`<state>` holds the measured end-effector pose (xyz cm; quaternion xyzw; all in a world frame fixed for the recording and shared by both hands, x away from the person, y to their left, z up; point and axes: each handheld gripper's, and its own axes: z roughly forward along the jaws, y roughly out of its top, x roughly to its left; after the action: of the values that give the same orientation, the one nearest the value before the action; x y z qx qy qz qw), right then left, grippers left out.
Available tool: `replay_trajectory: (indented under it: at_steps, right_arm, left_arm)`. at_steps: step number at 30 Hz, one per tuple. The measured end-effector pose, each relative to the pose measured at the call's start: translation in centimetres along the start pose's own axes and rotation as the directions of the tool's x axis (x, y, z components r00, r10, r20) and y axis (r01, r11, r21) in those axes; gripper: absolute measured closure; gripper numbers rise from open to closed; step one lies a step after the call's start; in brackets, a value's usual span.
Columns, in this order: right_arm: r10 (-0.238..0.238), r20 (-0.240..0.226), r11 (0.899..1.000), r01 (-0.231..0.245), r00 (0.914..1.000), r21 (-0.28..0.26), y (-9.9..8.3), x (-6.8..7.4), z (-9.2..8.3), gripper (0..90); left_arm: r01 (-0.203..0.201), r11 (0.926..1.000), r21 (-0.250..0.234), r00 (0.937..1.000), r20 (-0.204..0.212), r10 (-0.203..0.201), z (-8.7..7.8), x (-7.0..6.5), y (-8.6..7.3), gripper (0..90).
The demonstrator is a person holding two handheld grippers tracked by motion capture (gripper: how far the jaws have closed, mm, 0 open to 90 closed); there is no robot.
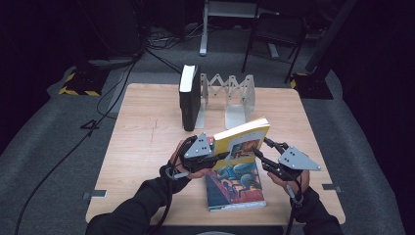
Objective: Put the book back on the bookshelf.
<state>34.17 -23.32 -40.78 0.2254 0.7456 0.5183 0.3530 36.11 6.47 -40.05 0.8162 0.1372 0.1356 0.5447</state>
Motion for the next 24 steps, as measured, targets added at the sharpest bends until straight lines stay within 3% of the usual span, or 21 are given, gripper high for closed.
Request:
replay_trajectory:
  at_steps: [2,7,11,17,20,24]
  right_arm:
    - [0.037,-0.026,0.999,-0.037,0.9990,0.035,-0.4,-0.4,0.7,45.0]
    - [0.040,-0.060,0.997,-0.037,0.9974,0.062,-0.6,-0.2,1.7,42.1]
    - [0.029,-0.064,0.998,-0.025,0.9975,0.057,-0.4,0.3,2.0,41.0]
    - [0.027,-0.068,0.998,-0.024,0.9973,0.050,-0.3,0.4,2.2,41.1]
    - [0.029,-0.065,0.999,-0.026,0.9975,0.048,-0.3,0.5,2.2,40.6]
    - [0.032,-0.068,0.998,-0.028,0.9972,0.048,-0.3,0.5,2.2,40.6]
  left_arm:
    - [-0.004,1.0000,-0.006,1.0000,-0.008,0.004,0.1,-0.1,-0.1,74.6]
    - [0.028,0.9992,-0.029,0.9995,-0.011,-0.028,0.2,0.0,-0.3,74.2]
    - [0.033,0.9982,-0.049,0.9989,-0.032,-0.035,0.5,-0.3,-0.4,73.6]
    - [0.061,0.9948,-0.082,0.9974,-0.032,-0.064,1.1,-0.4,-0.1,71.0]
    - [0.061,0.9938,-0.092,0.9977,-0.022,-0.064,1.3,-0.3,0.0,69.5]
    - [0.049,0.9937,-0.101,0.9978,-0.041,-0.053,1.5,-0.4,0.5,70.9]
